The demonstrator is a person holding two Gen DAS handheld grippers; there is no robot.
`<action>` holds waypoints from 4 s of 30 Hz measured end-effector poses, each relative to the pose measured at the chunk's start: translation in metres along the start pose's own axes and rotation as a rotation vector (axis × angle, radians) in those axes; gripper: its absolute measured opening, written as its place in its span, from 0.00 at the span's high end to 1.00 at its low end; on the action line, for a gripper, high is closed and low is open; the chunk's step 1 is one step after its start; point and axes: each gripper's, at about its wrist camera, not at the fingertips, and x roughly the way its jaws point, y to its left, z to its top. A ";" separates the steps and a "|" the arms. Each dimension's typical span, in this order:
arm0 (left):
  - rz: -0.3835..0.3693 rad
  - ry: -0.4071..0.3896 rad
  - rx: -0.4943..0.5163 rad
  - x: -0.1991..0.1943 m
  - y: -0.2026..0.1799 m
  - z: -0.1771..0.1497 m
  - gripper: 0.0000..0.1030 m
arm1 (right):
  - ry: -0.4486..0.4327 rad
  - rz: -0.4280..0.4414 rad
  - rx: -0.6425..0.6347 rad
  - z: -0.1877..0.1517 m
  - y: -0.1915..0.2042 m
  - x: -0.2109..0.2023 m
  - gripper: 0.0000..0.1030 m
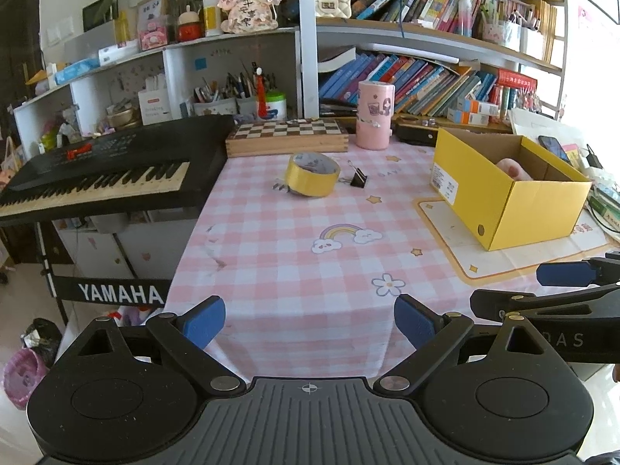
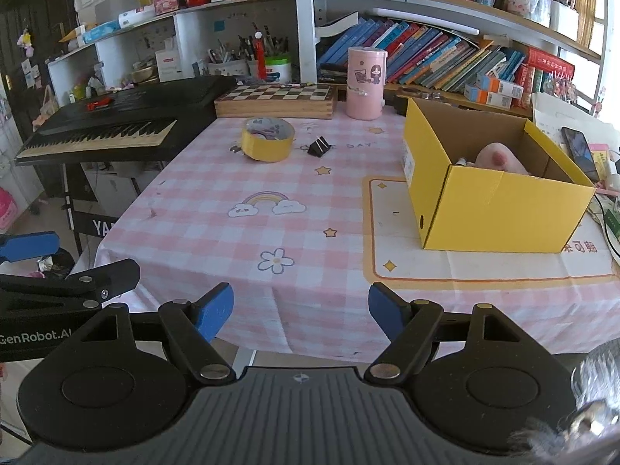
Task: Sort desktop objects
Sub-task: 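Withdraw both tools from the box back over the table toward the tape roll, then grasp the yellow tape roll with the left tool while the right tool grasps the black binder clip, then lift the tape roll and binder clip and carry them toward the yellow box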
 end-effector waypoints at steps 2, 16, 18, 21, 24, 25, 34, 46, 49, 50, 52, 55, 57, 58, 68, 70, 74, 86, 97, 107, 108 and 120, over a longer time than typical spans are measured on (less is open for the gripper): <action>0.001 0.001 -0.001 0.000 0.000 0.000 0.07 | 0.002 -0.001 0.000 0.000 0.005 0.000 0.27; 0.007 0.032 0.004 0.042 0.000 0.020 0.07 | 0.030 -0.001 -0.014 0.024 -0.005 0.040 0.28; 0.019 0.043 0.009 0.052 -0.001 0.027 0.07 | 0.046 0.009 -0.012 0.033 -0.008 0.052 0.28; 0.024 0.061 -0.003 0.070 -0.001 0.036 0.07 | 0.054 0.017 -0.030 0.047 -0.012 0.070 0.29; 0.021 0.094 -0.023 0.090 -0.001 0.045 0.07 | 0.077 0.025 -0.034 0.059 -0.018 0.089 0.30; 0.025 0.100 -0.024 0.096 -0.001 0.048 0.07 | 0.083 0.027 -0.035 0.063 -0.021 0.095 0.30; 0.065 0.134 -0.037 0.138 -0.007 0.080 0.07 | 0.109 0.070 -0.027 0.098 -0.042 0.141 0.30; 0.143 0.126 -0.073 0.199 -0.006 0.128 0.07 | 0.087 0.115 0.008 0.152 -0.064 0.209 0.30; 0.158 0.119 -0.059 0.219 -0.009 0.136 0.07 | 0.083 0.089 0.000 0.163 -0.068 0.224 0.30; 0.160 0.115 -0.050 0.224 -0.010 0.137 0.07 | 0.078 0.073 0.001 0.166 -0.069 0.228 0.30; 0.166 0.112 -0.015 0.239 -0.014 0.139 0.07 | 0.056 0.037 0.015 0.173 -0.073 0.234 0.30; 0.181 0.110 0.039 0.259 -0.022 0.139 0.07 | 0.013 0.010 0.055 0.182 -0.081 0.240 0.30; 0.177 0.104 0.060 0.273 -0.026 0.140 0.07 | -0.001 0.009 0.077 0.188 -0.085 0.243 0.30; 0.176 0.104 0.063 0.280 -0.028 0.140 0.07 | 0.000 0.012 0.079 0.191 -0.086 0.245 0.30; 0.238 0.080 0.138 0.340 -0.051 0.144 0.07 | 0.055 0.023 0.056 0.197 -0.085 0.263 0.30; 0.249 0.089 0.146 0.347 -0.051 0.143 0.07 | 0.063 0.023 0.051 0.197 -0.086 0.266 0.30; 0.263 0.109 0.138 0.360 -0.047 0.141 0.07 | 0.081 0.025 0.038 0.195 -0.086 0.276 0.30; 0.132 0.022 -0.129 0.266 0.001 0.140 0.11 | 0.133 0.082 -0.019 0.204 -0.075 0.309 0.30; 0.074 -0.089 -0.312 0.180 0.040 0.117 0.10 | 0.261 0.189 -0.395 0.210 -0.040 0.361 0.30; 0.107 -0.138 -0.409 0.166 0.056 0.115 0.10 | 0.357 0.377 -0.606 0.223 -0.042 0.373 0.57; 0.105 -0.142 -0.415 0.165 0.057 0.114 0.10 | 0.359 0.390 -0.604 0.223 -0.042 0.372 0.60; 0.080 -0.144 -0.368 0.155 0.050 0.120 0.10 | 0.200 0.352 -0.361 0.217 -0.050 0.298 0.60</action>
